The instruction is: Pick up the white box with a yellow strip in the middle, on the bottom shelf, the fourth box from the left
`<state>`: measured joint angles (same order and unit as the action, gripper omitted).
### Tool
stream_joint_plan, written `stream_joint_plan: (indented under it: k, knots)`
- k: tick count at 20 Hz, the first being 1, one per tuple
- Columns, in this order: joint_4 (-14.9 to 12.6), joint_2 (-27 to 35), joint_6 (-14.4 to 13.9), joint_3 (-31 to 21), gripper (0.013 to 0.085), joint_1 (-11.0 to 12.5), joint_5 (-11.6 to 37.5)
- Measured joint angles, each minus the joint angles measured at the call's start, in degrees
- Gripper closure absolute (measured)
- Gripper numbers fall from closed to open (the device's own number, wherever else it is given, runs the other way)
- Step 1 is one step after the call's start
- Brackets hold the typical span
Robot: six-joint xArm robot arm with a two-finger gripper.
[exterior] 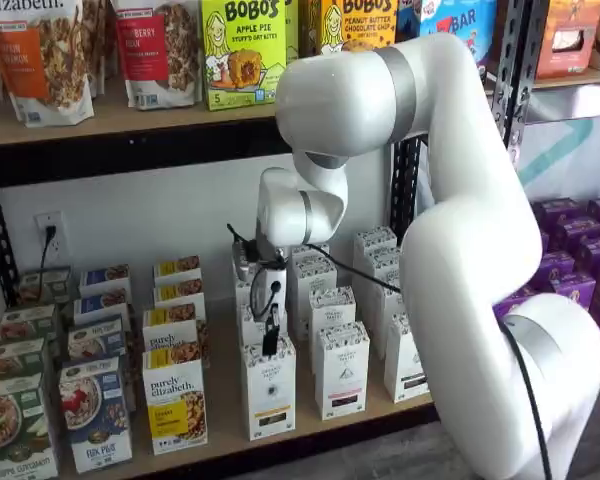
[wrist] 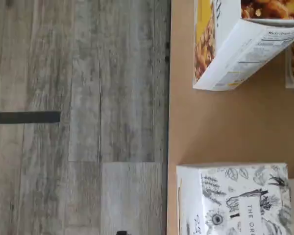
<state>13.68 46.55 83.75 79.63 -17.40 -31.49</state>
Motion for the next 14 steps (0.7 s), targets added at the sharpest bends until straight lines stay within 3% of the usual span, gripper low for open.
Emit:
stream_joint_plan:
  k: [7, 14]
  knots:
    - [-0.72, 2.79, -0.91, 5.9, 0.013, 0.12, -3.66]
    - [-4.31, 5.79, -4.17, 10.27, 0.013, -0.05, -5.57]
